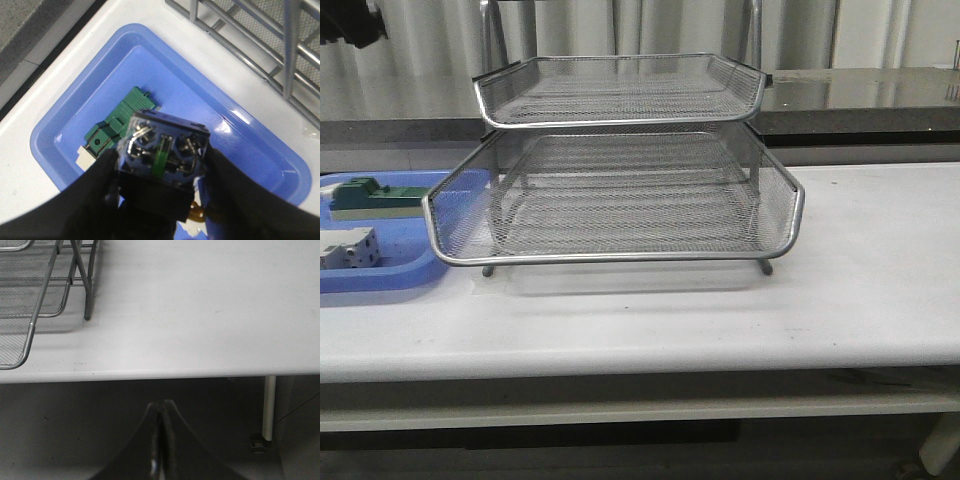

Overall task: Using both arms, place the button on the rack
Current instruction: 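Lift the button with the left gripper and carry it over the pulled-out tray, then lower the button onto the middle tray mesh, open the left gripper, withdraw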

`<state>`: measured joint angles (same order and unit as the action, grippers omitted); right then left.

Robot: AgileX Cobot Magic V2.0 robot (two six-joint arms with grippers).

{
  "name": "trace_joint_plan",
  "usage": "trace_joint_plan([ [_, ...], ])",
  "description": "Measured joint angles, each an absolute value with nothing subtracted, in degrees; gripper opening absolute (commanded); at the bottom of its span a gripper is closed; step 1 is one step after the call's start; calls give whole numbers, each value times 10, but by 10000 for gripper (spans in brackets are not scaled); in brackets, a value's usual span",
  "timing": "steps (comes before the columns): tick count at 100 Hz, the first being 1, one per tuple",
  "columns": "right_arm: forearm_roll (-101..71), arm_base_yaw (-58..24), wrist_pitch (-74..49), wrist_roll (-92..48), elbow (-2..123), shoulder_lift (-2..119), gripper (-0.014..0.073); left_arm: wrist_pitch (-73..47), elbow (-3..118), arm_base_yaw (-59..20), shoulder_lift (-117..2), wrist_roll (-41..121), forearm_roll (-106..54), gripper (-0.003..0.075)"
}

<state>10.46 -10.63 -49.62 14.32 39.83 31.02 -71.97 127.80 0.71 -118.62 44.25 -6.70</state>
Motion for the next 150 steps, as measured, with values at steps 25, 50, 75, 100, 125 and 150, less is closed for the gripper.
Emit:
trace_joint_plan([
  [25,105,-106,-496,143,398,310,-71,-721,1130,-9,-1045,436,-74,85],
  [50,105,-106,-496,143,398,310,-71,-722,1042,-92,-956,435,-76,85],
  [75,105,-106,-496,143,398,310,-71,-722,1030,-195,-963,435,-98,85],
  [100,105,-106,-496,143,398,310,-71,-722,1030,-280,-1020,435,-105,85],
  [125,105,-106,-496,143,398,310,-71,-707,1030,-322,-1105,441,-105,86],
  [150,105,-106,-496,143,398,310,-71,-681,1030,-331,-1152,444,-104,101],
])
